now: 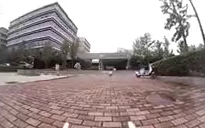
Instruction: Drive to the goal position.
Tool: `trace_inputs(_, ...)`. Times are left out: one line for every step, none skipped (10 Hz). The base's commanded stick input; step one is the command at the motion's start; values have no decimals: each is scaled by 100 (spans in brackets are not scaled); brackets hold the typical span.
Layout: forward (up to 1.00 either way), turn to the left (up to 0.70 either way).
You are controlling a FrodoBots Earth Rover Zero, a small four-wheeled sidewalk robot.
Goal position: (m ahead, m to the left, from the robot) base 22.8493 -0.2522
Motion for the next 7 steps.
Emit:
trace_inputs(45, 0)
trace_inputs(45, 0)
trace_inputs(45, 0)
trace_inputs(45, 0)
trace_inputs(45, 0)
trace_inputs(45, 0)
trace_inputs(45, 0)
